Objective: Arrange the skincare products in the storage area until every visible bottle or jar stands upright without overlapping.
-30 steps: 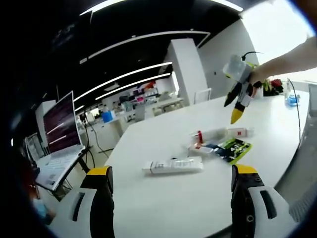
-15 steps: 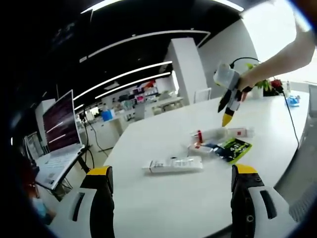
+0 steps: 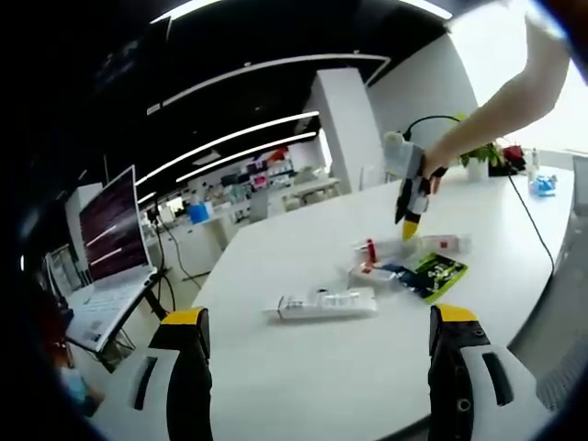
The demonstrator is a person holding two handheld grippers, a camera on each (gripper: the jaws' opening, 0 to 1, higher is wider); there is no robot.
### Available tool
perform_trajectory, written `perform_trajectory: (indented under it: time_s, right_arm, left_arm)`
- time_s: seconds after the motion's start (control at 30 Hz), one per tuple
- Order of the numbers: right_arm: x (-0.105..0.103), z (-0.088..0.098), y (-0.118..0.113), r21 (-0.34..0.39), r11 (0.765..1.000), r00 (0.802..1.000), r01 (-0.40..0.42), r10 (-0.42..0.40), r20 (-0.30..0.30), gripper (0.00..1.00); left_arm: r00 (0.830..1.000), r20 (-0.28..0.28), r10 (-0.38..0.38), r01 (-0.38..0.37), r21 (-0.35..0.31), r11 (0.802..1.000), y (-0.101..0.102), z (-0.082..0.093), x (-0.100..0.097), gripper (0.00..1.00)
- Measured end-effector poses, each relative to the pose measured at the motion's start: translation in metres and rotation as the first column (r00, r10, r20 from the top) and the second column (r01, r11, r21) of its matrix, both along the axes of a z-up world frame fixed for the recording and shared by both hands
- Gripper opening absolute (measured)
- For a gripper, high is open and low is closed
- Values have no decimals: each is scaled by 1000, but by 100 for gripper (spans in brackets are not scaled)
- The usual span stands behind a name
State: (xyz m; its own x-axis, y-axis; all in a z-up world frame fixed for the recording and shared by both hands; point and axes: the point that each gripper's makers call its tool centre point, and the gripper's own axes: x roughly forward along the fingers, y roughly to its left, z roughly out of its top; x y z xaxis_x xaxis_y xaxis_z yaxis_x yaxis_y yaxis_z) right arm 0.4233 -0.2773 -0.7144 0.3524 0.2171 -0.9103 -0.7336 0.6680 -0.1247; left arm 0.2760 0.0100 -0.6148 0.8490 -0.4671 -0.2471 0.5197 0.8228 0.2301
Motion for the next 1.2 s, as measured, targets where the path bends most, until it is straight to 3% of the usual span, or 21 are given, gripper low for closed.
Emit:
perform_trajectory:
  time_s: [0.23, 0.67, 0.8, 1.2]
  right_arm:
    - [3, -19, 2, -27, 999, 997, -27, 25, -69, 47]
    - [7, -34, 2, -24, 999, 988, -38, 34, -152, 42]
    - [8, -34, 2, -5, 1000, 983, -29, 28, -180, 38]
    - [10, -35, 1, -67, 995, 975, -72, 56, -216, 31]
  left_arm:
    - [1000, -4, 1, -1, -1, 1000, 0, 0, 0, 97]
    - [1000, -20, 3, -3, 7, 1000, 0, -3, 0, 97]
    - [1000, -23, 0, 0, 10, 1000, 0, -4, 0, 97]
    - [999, -35, -8, 9, 22, 1000, -1, -6, -1, 97]
